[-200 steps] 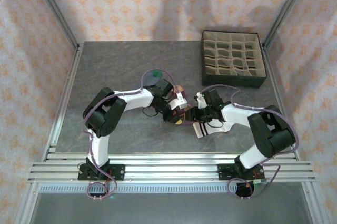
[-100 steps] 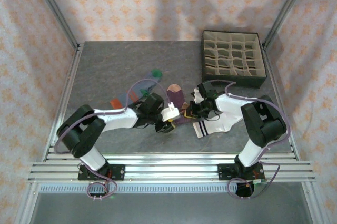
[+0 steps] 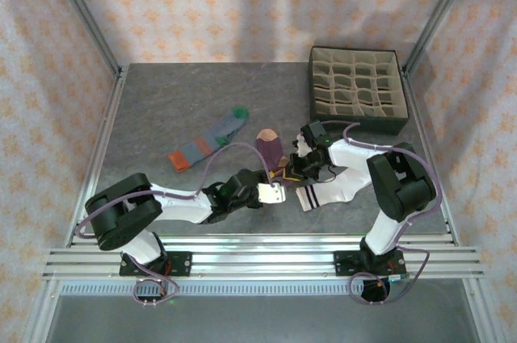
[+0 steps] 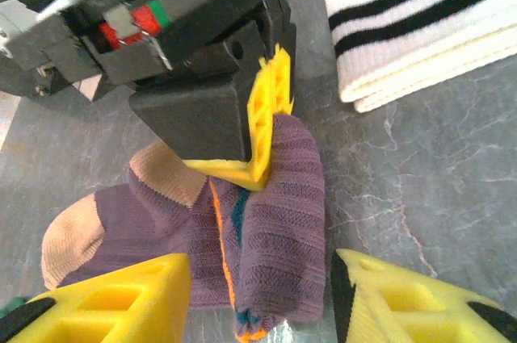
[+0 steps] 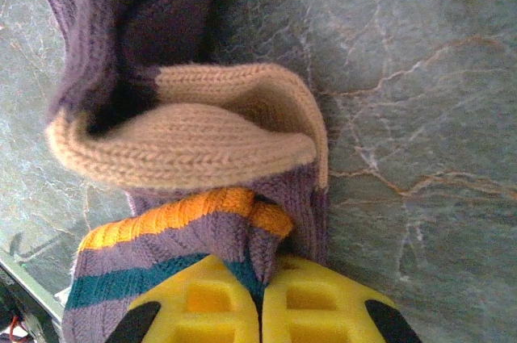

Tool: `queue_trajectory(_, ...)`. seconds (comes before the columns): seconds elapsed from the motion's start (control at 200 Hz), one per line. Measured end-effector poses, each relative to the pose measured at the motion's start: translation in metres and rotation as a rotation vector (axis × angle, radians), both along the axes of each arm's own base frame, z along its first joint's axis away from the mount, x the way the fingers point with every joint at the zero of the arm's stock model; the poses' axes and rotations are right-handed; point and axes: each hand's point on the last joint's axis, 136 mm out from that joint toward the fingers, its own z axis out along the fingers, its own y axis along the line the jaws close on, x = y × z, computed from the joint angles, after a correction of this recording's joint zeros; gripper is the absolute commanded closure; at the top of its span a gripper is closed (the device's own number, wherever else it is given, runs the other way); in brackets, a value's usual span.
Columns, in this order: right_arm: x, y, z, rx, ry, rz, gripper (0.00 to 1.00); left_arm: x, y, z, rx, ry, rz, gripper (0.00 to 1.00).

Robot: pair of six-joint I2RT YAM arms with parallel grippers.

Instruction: Roll the socks

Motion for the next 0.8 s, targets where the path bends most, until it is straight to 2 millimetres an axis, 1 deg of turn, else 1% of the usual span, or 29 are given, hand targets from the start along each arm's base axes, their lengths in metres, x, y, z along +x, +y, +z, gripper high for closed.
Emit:
queue_trajectory(0.125, 0.000, 0.000, 0.000, -0.002, 0.007, 0.000, 1.00, 0.004, 0.001, -0.017, 0.055, 0.000, 0.004, 0.52)
queue_trajectory(0.195, 0.000, 0.000, 0.000, -0.003, 0.010, -0.001, 0.99, 0.006, -0.001, -0.025, 0.071, 0.007, 0.005, 0.56)
queue_trajectory(0.25, 0.000, 0.000, 0.000, -0.001, 0.011, 0.000, 0.99, 0.007, -0.003, -0.028, 0.078, 0.011, 0.007, 0.65)
queue_trajectory(0.355, 0.000, 0.000, 0.000, -0.002, 0.011, -0.001, 0.94, 0.011, -0.005, -0.033, 0.080, 0.016, 0.020, 0.87)
queue_trajectory(0.42, 0.000, 0.000, 0.000, -0.002, 0.010, 0.000, 0.87, 0.011, -0.006, -0.034, 0.075, 0.025, 0.028, 1.00)
queue_trajectory(0.485, -0.001, 0.000, 0.000, -0.002, 0.007, 0.006, 0.73, 0.012, -0.006, -0.034, 0.061, 0.037, 0.039, 1.00)
queue_trajectory(0.526, -0.001, -0.001, 0.000, -0.003, 0.006, 0.007, 0.63, 0.011, -0.007, -0.034, 0.052, 0.048, 0.043, 1.00)
queue_trajectory(0.571, -0.001, -0.001, 0.001, -0.002, 0.001, 0.004, 0.57, 0.011, -0.007, -0.034, 0.039, 0.066, 0.046, 1.00)
queue_trajectory(0.691, -0.002, -0.008, 0.009, -0.032, -0.039, 0.002, 0.50, 0.012, -0.005, -0.031, -0.048, 0.175, 0.038, 1.00)
queue_trajectory(0.801, -0.007, -0.022, 0.013, -0.098, -0.045, -0.018, 0.49, 0.014, 0.003, -0.028, -0.131, 0.314, 0.035, 1.00)
